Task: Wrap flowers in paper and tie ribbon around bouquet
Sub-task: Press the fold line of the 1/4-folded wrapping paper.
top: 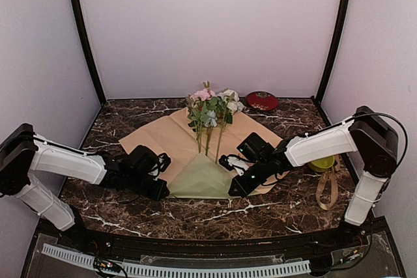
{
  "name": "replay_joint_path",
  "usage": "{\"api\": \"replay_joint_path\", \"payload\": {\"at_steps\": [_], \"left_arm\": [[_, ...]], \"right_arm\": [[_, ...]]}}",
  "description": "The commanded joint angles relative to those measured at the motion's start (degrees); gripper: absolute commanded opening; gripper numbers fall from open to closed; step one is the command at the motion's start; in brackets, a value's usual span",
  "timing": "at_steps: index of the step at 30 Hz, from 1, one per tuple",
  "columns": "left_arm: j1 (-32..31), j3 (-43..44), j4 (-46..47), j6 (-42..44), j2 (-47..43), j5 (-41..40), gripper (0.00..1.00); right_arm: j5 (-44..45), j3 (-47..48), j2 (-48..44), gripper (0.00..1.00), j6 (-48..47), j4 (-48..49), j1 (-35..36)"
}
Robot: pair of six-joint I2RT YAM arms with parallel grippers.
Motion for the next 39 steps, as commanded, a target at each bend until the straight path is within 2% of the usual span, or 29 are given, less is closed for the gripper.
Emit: {"api": "replay_joint_path", "payload": {"at_steps": [1, 6, 9, 11, 16, 22, 26, 30, 39], "left_arm": [[0.9, -2.2, -14.4, -4.5, -3.5, -7.3, 0.07], [0.9, 2.4, -18.1, -1.2, -10.2, -13.7, 0.11], [0.5, 5.5, -16.2, 3.4, -12.4, -12.6, 0.12], [-2.2, 7.5, -13.3, 6.7, -11.9, -11.0, 0.11], [-11.2, 11.0, -2.0, 16.8, -3.1, -8.0, 0.09], [-11.4, 21.1, 0.7, 20.7, 13.6, -1.9, 0.04], [-11.4, 26.3, -0.3, 22.4, 19.5, -0.4, 0.03], [-11.4, 25.6, -1.4, 22.6, 20.6, 1.1, 0.03], [-9.7, 15.2, -2.6, 15.8, 18.4, 3.4, 0.03]], "right_arm": [[3.4, -1.5, 0.6, 0.0, 0.2, -5.2, 0.1], [3.2, -1.9, 0.1, 0.0, 0.8, -4.8, 0.1], [2.9, -1.6, 0.1, 0.0, 1.2, -4.5, 0.1], [2.2, -1.5, 0.2, 0.0, 1.4, -4.3, 0.1], [1.7, -1.7, 0.6, 0.0, 2.5, -3.5, 0.2], [0.9, -1.9, 1.6, 0.0, 3.1, -3.2, 0.1], [0.5, -2.4, 1.6, 0.0, 3.6, -2.6, 0.2], [0.7, -2.9, 1.5, 0.0, 3.9, -2.5, 0.1], [0.8, -2.7, 1.8, 0.0, 3.2, -2.8, 0.1]]}}
